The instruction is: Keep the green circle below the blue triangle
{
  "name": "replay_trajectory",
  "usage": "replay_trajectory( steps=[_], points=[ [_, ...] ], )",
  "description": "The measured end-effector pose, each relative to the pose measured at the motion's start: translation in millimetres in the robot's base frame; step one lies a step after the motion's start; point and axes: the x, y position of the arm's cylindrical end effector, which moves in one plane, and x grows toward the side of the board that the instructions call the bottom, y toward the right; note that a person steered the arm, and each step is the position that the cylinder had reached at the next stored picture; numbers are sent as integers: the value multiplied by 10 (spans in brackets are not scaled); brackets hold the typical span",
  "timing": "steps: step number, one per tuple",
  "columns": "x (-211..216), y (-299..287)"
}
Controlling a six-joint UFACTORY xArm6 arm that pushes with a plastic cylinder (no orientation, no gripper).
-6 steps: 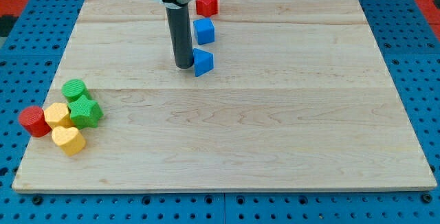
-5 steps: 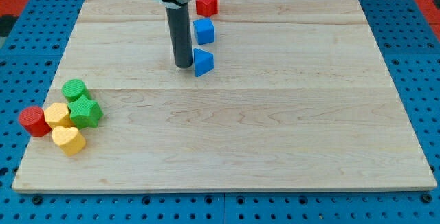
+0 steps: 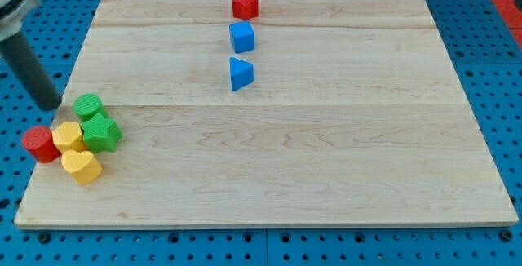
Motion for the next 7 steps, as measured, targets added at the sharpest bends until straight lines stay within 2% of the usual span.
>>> replay_trajectory(
  steps=[3, 5, 7],
  points=[
    [35, 1513],
    [-132, 1311],
    [-319, 1679]
  ],
)
